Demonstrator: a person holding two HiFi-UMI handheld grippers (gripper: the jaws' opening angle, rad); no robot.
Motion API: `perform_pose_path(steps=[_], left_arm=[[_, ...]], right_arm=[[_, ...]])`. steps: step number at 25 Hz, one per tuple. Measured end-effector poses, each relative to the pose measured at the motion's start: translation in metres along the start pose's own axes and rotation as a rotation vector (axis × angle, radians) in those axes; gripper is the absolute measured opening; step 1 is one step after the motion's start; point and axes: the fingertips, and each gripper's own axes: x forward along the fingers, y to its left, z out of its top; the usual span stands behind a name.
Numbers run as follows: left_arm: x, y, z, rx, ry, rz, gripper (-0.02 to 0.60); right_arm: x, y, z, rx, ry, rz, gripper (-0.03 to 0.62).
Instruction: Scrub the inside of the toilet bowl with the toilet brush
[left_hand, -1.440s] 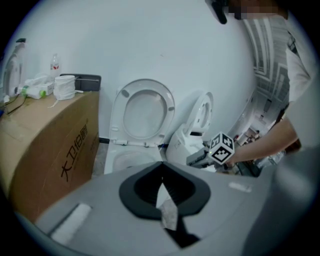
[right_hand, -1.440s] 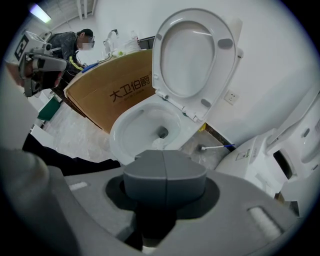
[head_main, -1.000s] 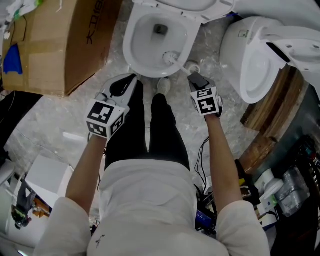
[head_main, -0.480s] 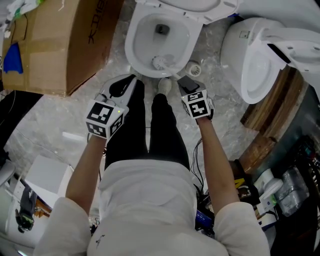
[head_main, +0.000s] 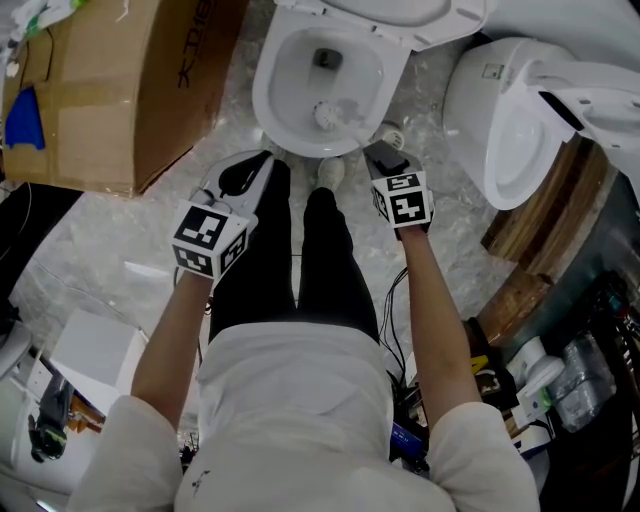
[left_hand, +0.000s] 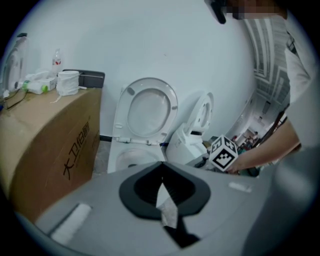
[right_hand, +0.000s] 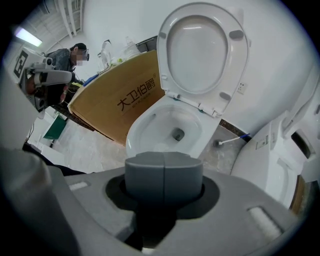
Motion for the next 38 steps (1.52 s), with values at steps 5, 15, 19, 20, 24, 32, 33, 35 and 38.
perform_pose_path(steps=[5,15,19,20,24,32,33,35,38], left_arm=[[0.004,0.008,0.001,-0.004,0.010,0.003,-0.014],[0.010,0.026,0.002,-0.023,0.020,0.015,-0.014],[0.015,0.033,0.001,-0.035,0.027,0.018,-0.014],[0.016,0.034,0.000,-0.037,0.030,0.019,-0.014],[0.019,0.039,-0.001,-0.044,0.037,0.021,-0.014],[0.024,0.046,0.006,-0.053,0.035,0.028,-0.014],[0.025,0.047,0.007,-0.055,0.035,0.028,-0.014],[0.026,0.048,0.007,-0.058,0.035,0.030,-0.014],[0.027,0.051,0.006,-0.063,0.037,0.035,-0.014]], right_arm=[[0.017,-0.005,0.010,0.011,0.012,-0.003,0.144],[0.053,-0.005,0.023,0.024,0.042,-0.022,0.144],[0.064,-0.002,0.026,0.009,0.068,-0.008,0.144],[0.067,0.000,0.028,0.000,0.072,0.000,0.144],[0.074,0.007,0.038,-0.039,0.066,0.022,0.144],[0.084,0.010,0.054,-0.080,0.080,0.048,0.144],[0.086,0.011,0.057,-0.080,0.075,0.050,0.144],[0.089,0.012,0.065,-0.088,0.067,0.051,0.144],[0.093,0.010,0.081,-0.115,0.059,0.048,0.144]])
